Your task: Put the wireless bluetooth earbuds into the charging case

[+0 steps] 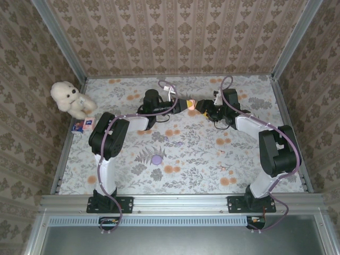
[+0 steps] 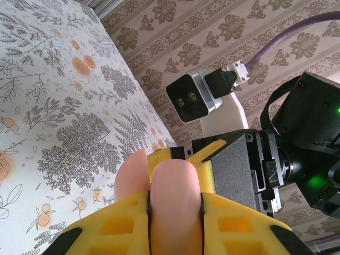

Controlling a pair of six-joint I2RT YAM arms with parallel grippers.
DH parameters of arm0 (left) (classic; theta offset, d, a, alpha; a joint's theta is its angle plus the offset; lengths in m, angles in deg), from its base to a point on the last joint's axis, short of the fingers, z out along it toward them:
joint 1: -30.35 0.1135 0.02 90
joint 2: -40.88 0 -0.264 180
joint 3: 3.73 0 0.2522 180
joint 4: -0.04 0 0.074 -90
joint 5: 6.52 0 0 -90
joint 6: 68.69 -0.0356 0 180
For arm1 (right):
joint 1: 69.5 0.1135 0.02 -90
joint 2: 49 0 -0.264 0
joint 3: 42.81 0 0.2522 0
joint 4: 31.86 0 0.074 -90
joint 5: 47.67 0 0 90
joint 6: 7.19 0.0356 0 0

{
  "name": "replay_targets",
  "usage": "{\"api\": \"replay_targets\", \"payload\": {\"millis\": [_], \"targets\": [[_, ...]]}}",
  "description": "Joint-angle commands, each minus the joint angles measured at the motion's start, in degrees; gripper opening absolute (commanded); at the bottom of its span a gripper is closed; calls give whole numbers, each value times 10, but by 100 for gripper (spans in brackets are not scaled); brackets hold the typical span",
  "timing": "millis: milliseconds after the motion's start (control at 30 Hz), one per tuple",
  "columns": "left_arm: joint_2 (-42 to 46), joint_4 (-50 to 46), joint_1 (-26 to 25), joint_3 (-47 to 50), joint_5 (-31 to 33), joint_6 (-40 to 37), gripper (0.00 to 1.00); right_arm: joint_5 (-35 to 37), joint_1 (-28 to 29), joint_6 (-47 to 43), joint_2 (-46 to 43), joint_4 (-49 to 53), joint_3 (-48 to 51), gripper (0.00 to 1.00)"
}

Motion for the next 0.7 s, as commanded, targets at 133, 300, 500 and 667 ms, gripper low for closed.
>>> {"api": "replay_targets", "payload": {"millis": [133, 300, 500, 667], "targets": [[7, 69, -3, 1, -19, 17, 0, -46, -14, 7, -11, -49, 3, 57], [4, 91, -4, 1, -22, 35, 0, -62, -19, 23, -4, -71, 1, 50], [4, 88, -6, -1, -23, 33, 0, -67, -20, 27, 2, -74, -6, 44], [2, 83, -10, -4, -20, 30, 0, -70, -20, 28, 6, -70, -12, 39]]}}
